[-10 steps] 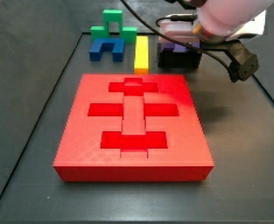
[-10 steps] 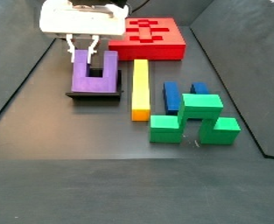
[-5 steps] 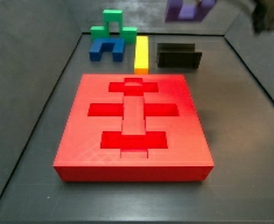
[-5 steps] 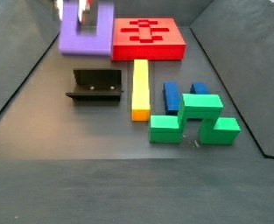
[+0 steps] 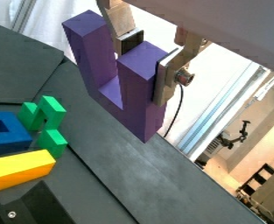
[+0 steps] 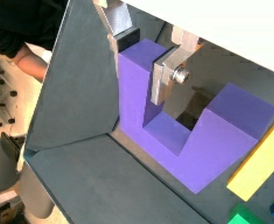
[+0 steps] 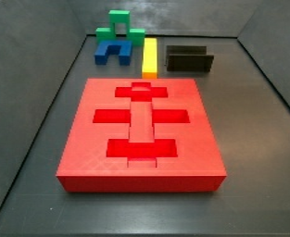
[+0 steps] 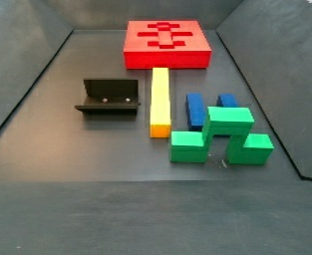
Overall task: Pick up the purple object. Move up. Place the purple object on the fixture. Regrasp the purple object. Move to above the board. Insert the purple object.
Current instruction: Move to above the board.
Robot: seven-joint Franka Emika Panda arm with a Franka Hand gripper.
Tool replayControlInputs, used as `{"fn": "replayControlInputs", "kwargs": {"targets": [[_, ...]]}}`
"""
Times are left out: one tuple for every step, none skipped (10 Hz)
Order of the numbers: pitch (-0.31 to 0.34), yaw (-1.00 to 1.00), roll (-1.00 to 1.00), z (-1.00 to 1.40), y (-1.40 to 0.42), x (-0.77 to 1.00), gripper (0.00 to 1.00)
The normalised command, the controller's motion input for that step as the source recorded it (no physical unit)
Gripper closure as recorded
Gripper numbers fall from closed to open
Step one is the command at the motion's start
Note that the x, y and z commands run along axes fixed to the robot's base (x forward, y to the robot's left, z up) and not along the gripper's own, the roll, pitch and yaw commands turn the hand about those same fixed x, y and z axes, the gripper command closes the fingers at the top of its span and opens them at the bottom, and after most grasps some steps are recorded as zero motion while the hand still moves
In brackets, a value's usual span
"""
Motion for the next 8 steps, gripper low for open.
{"fn": "replayControlInputs", "kwargs": {"targets": [[0.179,-0.01,-1.00,0.27,-1.40,-1.21,1.00],[0.166,-0.01,-1.00,0.29,-1.40,-1.23,1.00],[0.133,0.01,-1.00,0.29,-1.40,-1.33,1.00],[0.131,0.02,-1.00,0.27,-1.40,-1.37,1.00],[0.126,0.03,-1.00,0.28,-1.40,-1.34,1.00],[0.123,0.04,-1.00,0.27,-1.40,-1.35,1.00],[0.111,0.05,-1.00,0.08,-0.51,-0.52,1.00],[0.111,0.05,-1.00,0.01,-0.13,-0.15,1.00]]}}
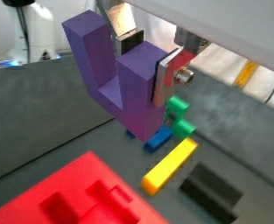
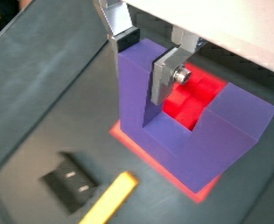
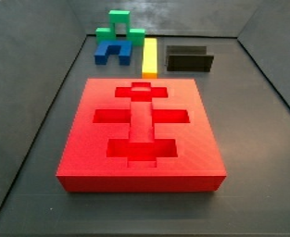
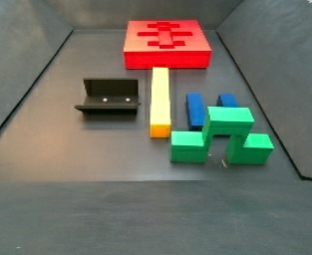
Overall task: Pick up the purple object. Move up. Place the purple object on the fixture. Regrasp the purple object. Move to above the board. Insert the purple object.
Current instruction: Move to above the board, then insert the purple object.
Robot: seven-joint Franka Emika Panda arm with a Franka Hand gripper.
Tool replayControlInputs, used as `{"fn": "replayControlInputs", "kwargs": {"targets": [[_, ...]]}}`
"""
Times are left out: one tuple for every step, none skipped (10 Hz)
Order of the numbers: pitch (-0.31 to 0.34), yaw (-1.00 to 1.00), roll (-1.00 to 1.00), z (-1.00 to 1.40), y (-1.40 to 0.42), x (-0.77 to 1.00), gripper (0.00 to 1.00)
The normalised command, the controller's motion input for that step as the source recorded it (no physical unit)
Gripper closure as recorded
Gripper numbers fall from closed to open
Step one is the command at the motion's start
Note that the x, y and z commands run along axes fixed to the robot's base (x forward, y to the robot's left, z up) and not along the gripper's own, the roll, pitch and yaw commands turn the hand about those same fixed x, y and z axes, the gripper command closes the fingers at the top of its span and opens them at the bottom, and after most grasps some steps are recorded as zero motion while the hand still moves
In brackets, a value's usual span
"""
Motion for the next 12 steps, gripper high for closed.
{"fn": "replayControlInputs", "kwargs": {"targets": [[0.100,0.05,-1.00,0.02,-0.06,-0.08,1.00],[0.074,0.05,-1.00,0.02,-0.06,-0.09,1.00],[0.008,0.04,-0.72,0.00,-0.01,-0.10,1.00],[-0.011,0.02,-0.53,0.01,0.01,-0.08,1.00],[-0.019,0.01,-0.31,0.00,0.01,-0.05,1.00],[-0.015,0.01,-0.24,0.00,0.01,-0.03,1.00],[0.019,-0.14,-0.07,-0.02,0.00,0.27,1.00],[0.000,-0.09,-0.10,-0.15,0.00,0.26,1.00],[-0.070,-0.04,-0.22,-0.35,-0.16,0.20,1.00],[-0.126,0.00,-0.31,-0.40,-0.31,0.25,1.00],[-0.139,0.00,-0.32,-0.36,-0.35,0.23,1.00],[-0.129,0.00,-0.33,-0.33,-0.37,0.23,1.00]]}}
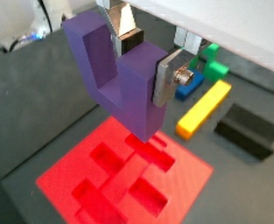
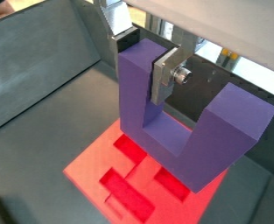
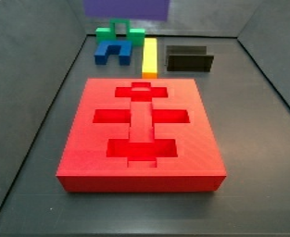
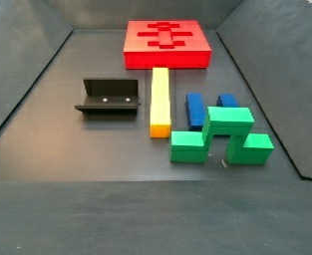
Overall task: Pick up the purple object. Move up. Place the purple object on the fixture. Regrasp the purple object. Move to above the board. Insert the purple object.
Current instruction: Insert the purple object.
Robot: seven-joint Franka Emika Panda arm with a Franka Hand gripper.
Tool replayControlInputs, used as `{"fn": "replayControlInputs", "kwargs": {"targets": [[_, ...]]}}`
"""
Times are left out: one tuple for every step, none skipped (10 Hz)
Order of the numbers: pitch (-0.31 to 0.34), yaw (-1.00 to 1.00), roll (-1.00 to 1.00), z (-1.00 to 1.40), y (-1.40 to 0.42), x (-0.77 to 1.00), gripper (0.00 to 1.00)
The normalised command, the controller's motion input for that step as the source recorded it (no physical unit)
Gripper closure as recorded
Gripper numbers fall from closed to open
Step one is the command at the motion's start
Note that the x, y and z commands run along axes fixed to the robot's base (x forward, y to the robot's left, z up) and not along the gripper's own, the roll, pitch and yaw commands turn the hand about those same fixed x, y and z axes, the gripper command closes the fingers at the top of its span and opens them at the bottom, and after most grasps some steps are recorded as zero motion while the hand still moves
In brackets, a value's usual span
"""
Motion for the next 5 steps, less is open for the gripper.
{"fn": "replayControlInputs", "kwargs": {"targets": [[-0.119,0.00,-0.33,-0.33,-0.41,0.17,1.00],[-0.140,0.00,-0.28,-0.42,-0.46,0.10,1.00],[-0.110,0.12,-0.19,-0.61,-0.53,0.11,1.00],[-0.099,0.11,-0.08,-0.79,-0.63,0.05,1.00],[-0.130,0.11,0.00,-0.93,-0.62,0.03,1.00]]}}
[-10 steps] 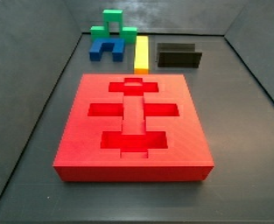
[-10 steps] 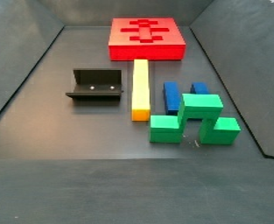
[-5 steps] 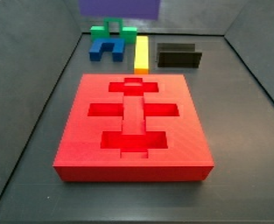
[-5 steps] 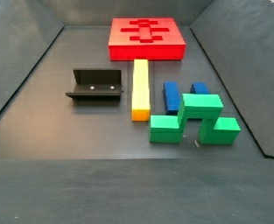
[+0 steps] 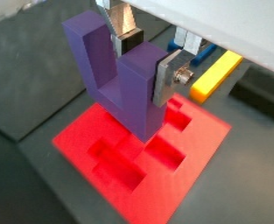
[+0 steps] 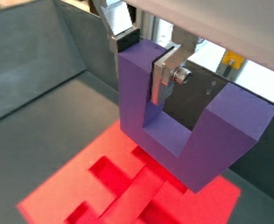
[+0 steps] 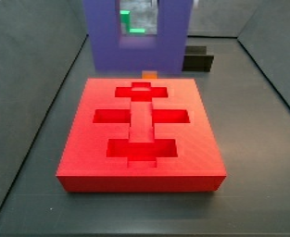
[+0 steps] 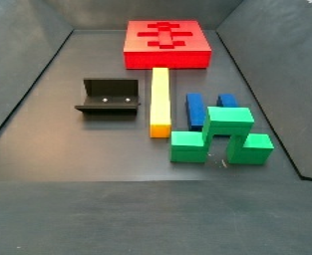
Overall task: Pick up the purple object. Move up. Place the purple object on the fixture. Regrasp the purple object. Move to above the board. Insert the purple object.
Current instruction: Insert the purple object.
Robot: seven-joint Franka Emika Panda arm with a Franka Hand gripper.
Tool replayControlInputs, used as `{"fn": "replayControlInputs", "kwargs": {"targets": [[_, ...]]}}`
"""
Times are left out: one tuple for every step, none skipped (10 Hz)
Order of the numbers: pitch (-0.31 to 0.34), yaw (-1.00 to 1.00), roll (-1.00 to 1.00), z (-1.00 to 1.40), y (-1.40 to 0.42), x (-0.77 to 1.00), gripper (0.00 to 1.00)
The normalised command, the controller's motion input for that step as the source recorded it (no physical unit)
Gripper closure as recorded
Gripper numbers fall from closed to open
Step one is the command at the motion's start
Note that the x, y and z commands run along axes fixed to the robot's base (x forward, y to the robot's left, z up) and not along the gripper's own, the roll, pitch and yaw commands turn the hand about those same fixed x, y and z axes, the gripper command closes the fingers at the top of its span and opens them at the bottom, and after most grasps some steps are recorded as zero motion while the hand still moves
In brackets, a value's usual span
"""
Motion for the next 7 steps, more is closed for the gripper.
{"fn": "replayControlInputs", "kwargs": {"targets": [[-0.123,0.12,0.01,-0.95,-0.53,0.00,1.00],[-0.130,0.07,0.01,-0.86,-0.36,0.00,1.00],[-0.149,0.05,0.09,-0.87,-0.23,0.12,1.00],[-0.151,0.07,0.11,-0.85,-0.21,0.14,1.00],[-0.144,0.09,0.14,-0.80,-0.18,0.12,1.00],[-0.119,0.11,0.19,-0.74,-0.17,0.10,1.00],[-0.004,0.02,0.19,-0.51,-0.11,0.00,1.00]]}}
